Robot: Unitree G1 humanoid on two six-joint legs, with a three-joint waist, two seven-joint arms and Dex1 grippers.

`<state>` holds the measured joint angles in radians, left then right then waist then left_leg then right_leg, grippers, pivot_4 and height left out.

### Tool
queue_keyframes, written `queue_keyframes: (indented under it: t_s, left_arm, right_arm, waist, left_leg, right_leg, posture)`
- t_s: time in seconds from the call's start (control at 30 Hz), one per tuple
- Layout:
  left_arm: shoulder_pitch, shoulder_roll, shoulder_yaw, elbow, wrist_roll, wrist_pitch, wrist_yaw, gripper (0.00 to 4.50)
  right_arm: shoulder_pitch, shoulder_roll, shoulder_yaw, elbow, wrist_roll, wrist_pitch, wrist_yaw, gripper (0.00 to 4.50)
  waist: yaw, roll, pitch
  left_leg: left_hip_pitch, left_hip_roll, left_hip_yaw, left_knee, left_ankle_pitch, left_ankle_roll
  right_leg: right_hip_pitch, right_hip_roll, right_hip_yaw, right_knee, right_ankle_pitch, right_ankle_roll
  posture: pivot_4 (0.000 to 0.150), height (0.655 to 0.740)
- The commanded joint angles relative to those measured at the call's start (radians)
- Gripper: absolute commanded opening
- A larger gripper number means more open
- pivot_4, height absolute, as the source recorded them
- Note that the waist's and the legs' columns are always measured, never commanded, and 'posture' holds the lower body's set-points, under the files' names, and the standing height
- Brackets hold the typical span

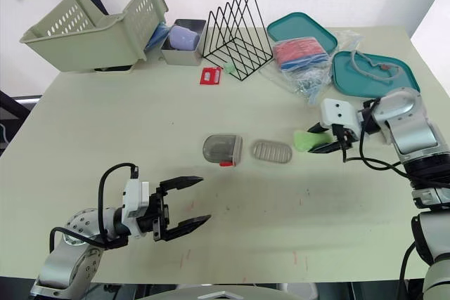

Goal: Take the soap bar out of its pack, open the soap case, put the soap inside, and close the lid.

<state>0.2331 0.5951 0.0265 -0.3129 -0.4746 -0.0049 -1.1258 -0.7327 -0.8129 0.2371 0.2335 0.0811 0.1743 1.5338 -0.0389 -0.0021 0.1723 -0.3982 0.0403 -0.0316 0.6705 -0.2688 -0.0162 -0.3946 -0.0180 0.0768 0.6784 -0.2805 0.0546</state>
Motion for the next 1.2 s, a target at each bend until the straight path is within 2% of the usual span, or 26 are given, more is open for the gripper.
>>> queue_keyframes:
  t_s: [0.03, 0.3, 1.07, 1.1, 1.2]
  left_arm:
    - [-0.008, -0.004, -0.006, -0.030, -0.011, 0.000, 0.011, 4.50]
    - [-0.023, -0.014, -0.007, -0.045, -0.017, 0.012, 0.043, 4.50]
    - [-0.052, -0.036, -0.029, -0.165, 0.000, 0.040, 0.166, 4.50]
    - [-0.053, -0.037, -0.030, -0.165, 0.002, 0.044, 0.172, 4.50]
    - [-0.056, -0.038, -0.034, -0.166, 0.008, 0.060, 0.191, 4.50]
  right_arm:
    - [-0.016, 0.029, 0.032, -0.139, -0.005, 0.145, -0.050, 1.66]
    - [-0.056, 0.158, 0.142, -0.264, -0.068, 0.383, -0.201, 1.66]
    - [-0.083, 0.188, 0.228, -0.231, -0.110, 0.441, -0.253, 1.66]
    - [-0.085, 0.187, 0.228, -0.230, -0.109, 0.439, -0.251, 2.46]
    - [-0.088, 0.185, 0.224, -0.232, -0.106, 0.436, -0.248, 3.49]
  waist:
    - [0.000, 0.000, 0.000]
    - [-0.001, 0.000, 0.000]
    - [-0.001, 0.000, 0.000]
    - [-0.001, 0.000, 0.000]
    - [-0.001, 0.000, 0.000]
  left_leg:
    - [0.000, 0.000, 0.000, 0.000, 0.000, 0.000]
    - [0.000, 0.000, 0.000, 0.000, 0.000, 0.000]
    - [-0.001, 0.000, -0.001, 0.000, 0.000, 0.000]
    - [-0.001, 0.000, -0.001, 0.000, 0.000, 0.000]
    - [-0.001, 0.000, -0.001, 0.000, 0.000, 0.000]
  right_leg:
    - [0.000, 0.000, 0.000, 0.000, 0.000, 0.000]
    - [-0.001, 0.000, 0.000, 0.000, 0.000, 0.000]
    - [-0.001, 0.000, -0.001, 0.000, 0.000, 0.000]
    - [-0.001, 0.000, -0.001, 0.000, 0.000, 0.000]
    - [-0.001, 0.000, -0.001, 0.000, 0.000, 0.000]
  posture:
    - [0.150, 0.7400]
    - [0.150, 0.7400]
    - [0.150, 0.7400]
    - [0.150, 0.7400]
    - [0.150, 0.7400]
